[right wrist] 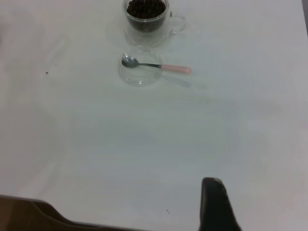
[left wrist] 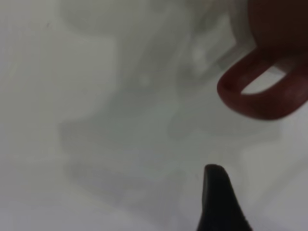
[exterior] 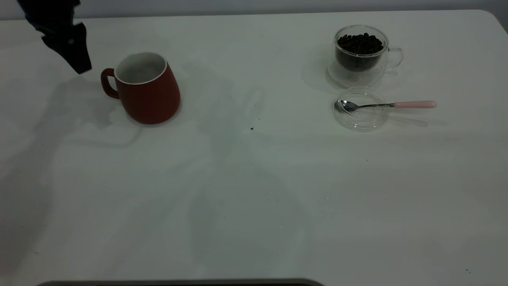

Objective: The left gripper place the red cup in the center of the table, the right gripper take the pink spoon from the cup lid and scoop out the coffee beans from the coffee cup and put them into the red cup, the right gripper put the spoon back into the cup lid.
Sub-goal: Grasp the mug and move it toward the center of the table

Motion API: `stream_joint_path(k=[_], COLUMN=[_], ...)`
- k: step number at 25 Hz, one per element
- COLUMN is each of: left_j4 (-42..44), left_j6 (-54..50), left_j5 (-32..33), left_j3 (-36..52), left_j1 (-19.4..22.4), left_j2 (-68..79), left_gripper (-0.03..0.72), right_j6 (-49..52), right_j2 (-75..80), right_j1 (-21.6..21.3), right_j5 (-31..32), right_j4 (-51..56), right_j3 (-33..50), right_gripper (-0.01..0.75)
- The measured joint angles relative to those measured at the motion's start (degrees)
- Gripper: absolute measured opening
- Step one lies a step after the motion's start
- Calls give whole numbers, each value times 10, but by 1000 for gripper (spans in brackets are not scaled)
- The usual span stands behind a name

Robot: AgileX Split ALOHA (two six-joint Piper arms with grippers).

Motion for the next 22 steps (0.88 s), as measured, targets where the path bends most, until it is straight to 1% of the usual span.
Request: stream_joint_path(k=[8,12,17,22], left_j4=[-11,-13,-29,-73], left_j6=[100,109,110,112], left_j5=[-9,-29,-30,-45], left_j3=[-4,-4,-4,-4], left_j1=[-25,-34,-44,-75], left_j2=[21,34,40,40], left_gripper=[493,493,493,493], right_j6=[0,0,0,0], right_j2=[0,0,0,0], right_j1=[0,0,0,0], right_j5=[0,0,0,0], right_j4=[0,0,1,1], right_j3=[0,0,0,0], right_gripper=[489,489,489,489])
